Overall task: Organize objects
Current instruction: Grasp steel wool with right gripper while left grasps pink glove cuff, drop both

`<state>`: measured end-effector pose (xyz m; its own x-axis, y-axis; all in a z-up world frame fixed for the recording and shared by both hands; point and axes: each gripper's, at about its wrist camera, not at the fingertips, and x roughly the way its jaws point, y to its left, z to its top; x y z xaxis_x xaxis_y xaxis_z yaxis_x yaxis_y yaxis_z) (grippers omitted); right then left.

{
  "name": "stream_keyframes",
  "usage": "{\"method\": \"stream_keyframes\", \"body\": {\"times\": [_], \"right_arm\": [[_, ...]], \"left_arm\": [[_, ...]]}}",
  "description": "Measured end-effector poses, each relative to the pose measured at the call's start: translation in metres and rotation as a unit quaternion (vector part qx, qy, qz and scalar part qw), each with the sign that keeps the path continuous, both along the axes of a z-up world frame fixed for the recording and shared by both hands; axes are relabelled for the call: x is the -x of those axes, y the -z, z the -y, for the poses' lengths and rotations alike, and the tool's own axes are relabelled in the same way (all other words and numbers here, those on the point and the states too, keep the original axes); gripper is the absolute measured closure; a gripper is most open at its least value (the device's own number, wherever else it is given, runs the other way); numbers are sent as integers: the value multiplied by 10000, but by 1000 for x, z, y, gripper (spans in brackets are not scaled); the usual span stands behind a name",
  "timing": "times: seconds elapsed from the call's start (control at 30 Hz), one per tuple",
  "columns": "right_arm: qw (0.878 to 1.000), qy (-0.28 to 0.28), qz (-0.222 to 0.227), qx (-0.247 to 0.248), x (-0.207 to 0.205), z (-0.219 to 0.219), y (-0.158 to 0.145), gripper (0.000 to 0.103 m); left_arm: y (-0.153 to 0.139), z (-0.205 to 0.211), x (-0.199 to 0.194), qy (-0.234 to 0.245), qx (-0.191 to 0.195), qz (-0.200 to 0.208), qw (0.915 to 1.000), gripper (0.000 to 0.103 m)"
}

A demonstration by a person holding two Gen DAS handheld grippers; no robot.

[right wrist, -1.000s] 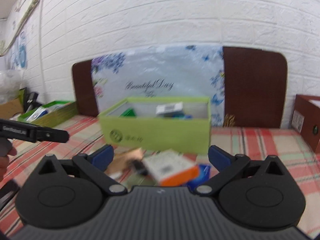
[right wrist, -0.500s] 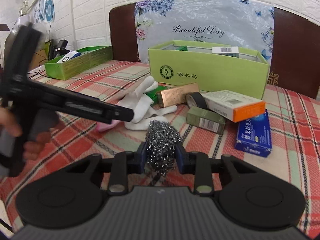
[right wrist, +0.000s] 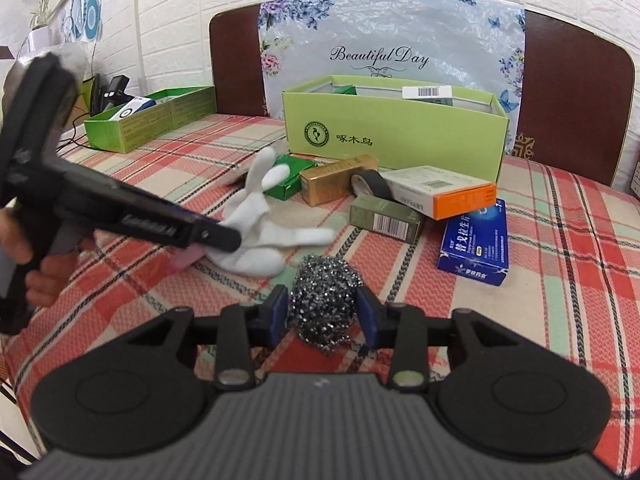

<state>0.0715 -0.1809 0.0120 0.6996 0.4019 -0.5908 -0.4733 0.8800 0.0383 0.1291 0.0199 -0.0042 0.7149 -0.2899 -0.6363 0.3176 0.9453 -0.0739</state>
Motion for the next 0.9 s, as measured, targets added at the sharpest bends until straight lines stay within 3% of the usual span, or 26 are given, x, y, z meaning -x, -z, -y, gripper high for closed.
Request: {"method": "stream_keyframes", "body": {"times": [0.07, 0.3, 0.33, 0.4, 0.47, 0.53, 0.63, 0.9], "right_arm": [[10000, 33, -9, 44, -2, -2, 2, 63], [9999, 104, -89, 87, -5, -2, 4, 63], [9998, 115, -126, 113, -7, -2, 5, 63], [9996, 72, -199, 173, -8, -2, 7, 67], [9996, 40, -183, 229, -6, -2, 7, 69], [9996, 25, -175, 202, -5, -1, 4, 71], [10000, -1, -73, 68, -4, 2, -8, 71], [9985, 127, 500, -176, -26, 11, -58, 71]], "left_arm": [[0, 1, -3, -86, -75, 96, 9999, 43], [2, 5, -18, -186, 33, -47, 9998, 39], [3, 6, -16, -123, 19, -45, 9999, 41], [5, 6, -15, -61, -94, -46, 9999, 60], [4, 5, -13, -35, -250, 33, 9997, 89], [-1, -2, -12, 9, -48, -51, 10000, 99], [-17, -8, -6, 61, 176, 7, 9998, 99], [-89, -13, -5, 119, 447, 894, 9949, 99]]}}
